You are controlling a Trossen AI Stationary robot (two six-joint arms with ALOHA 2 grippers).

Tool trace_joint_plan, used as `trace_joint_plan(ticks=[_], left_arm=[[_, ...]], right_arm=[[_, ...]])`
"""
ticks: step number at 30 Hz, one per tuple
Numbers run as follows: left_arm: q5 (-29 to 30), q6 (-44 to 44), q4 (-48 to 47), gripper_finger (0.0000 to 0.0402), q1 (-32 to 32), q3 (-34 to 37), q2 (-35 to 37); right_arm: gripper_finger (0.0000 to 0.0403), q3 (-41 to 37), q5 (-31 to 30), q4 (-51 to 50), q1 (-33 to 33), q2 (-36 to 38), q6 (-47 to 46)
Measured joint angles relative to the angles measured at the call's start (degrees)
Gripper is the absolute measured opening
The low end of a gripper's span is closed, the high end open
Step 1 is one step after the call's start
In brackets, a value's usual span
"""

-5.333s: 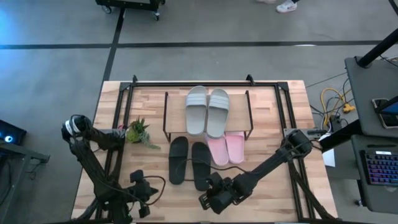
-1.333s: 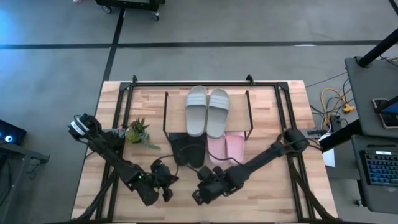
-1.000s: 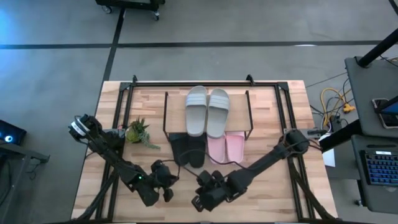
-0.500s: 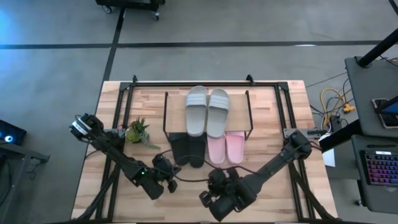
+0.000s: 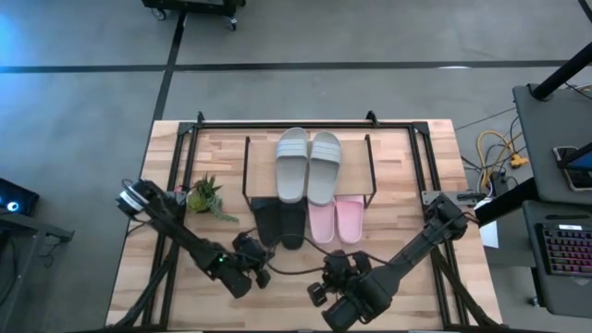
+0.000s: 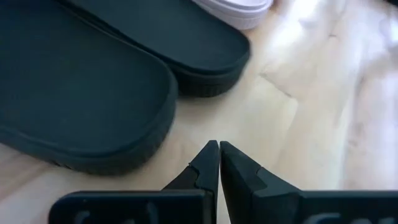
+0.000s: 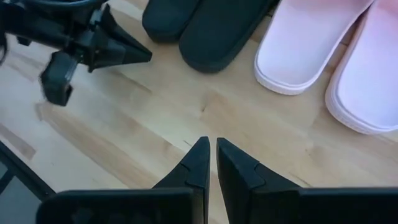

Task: Pick and place slides into the shelf
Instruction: Move the black slides under the shelf

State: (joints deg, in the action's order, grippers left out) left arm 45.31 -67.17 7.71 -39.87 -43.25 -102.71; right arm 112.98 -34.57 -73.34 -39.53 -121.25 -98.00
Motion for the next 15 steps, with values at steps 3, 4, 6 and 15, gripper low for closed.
trace_joint_plan(ticks=[3,4,6,15], left_arm=[[0.02,-0.01,-0.17,0.0000,1.10,0.11,-0.66],[0.01,-0.01,-0.22,0.0000,1.51,0.18,-0.79],[0.01,0.00,-0.57,0.0000,2.29,0.34,-0.79],[-1.17,-0.19,-5.29,0.0000,3.87,1.07,-0.29]], right_arm=[[0.0023,-0.23,0.00,-0.47,-0.13,0.00,-0.02],[0.0023,-0.27,0.00,-0.88,-0.20,0.00,-0.26],[0.0023,-0.53,0.01,-1.76,-0.28,0.00,-1.67],[0.0023,-0.73,0.27,-6.26,-1.61,0.00,-6.05]])
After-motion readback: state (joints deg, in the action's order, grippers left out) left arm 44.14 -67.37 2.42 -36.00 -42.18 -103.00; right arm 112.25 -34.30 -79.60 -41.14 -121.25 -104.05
